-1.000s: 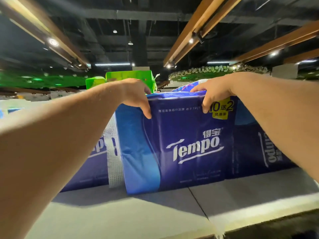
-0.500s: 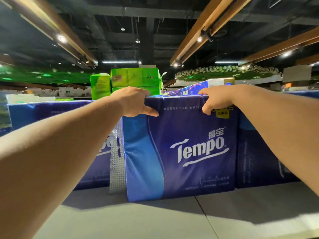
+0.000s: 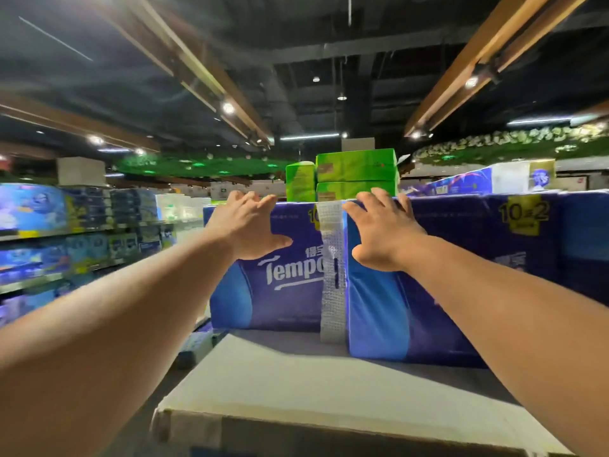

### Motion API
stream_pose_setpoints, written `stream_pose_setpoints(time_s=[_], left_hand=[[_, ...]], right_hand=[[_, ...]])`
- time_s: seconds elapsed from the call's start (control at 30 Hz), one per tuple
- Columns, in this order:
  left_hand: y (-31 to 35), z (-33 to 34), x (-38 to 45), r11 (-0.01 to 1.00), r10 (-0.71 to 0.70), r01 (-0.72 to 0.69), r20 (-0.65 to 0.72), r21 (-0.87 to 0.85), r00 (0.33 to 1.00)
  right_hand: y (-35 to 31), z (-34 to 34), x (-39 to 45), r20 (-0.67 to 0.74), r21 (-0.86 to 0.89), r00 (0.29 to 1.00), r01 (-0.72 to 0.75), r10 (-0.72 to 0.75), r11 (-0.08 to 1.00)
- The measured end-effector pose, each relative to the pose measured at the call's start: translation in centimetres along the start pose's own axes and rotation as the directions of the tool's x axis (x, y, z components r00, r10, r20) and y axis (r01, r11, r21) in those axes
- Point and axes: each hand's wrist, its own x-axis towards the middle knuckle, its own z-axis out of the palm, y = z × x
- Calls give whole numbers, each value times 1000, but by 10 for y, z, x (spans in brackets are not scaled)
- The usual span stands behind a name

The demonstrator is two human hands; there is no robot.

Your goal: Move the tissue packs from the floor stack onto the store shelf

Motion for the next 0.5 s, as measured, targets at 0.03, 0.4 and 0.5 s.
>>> stream_pose_setpoints(time_s=[0.03, 0.4, 0.5], left_hand=[[-17, -4, -17, 1000, -19, 19, 6, 22, 1000], [-211, -67, -277, 909, -382, 325, 206, 261, 901], [-263, -84, -365, 846, -494, 399, 239, 353, 836]], right_hand=[[-23, 0, -2, 5, 33, 1000, 20, -20, 999], [-321, -7, -74, 112, 371, 972, 153, -207, 916], [-411, -13, -106, 134, 432, 936, 240, -325, 869]])
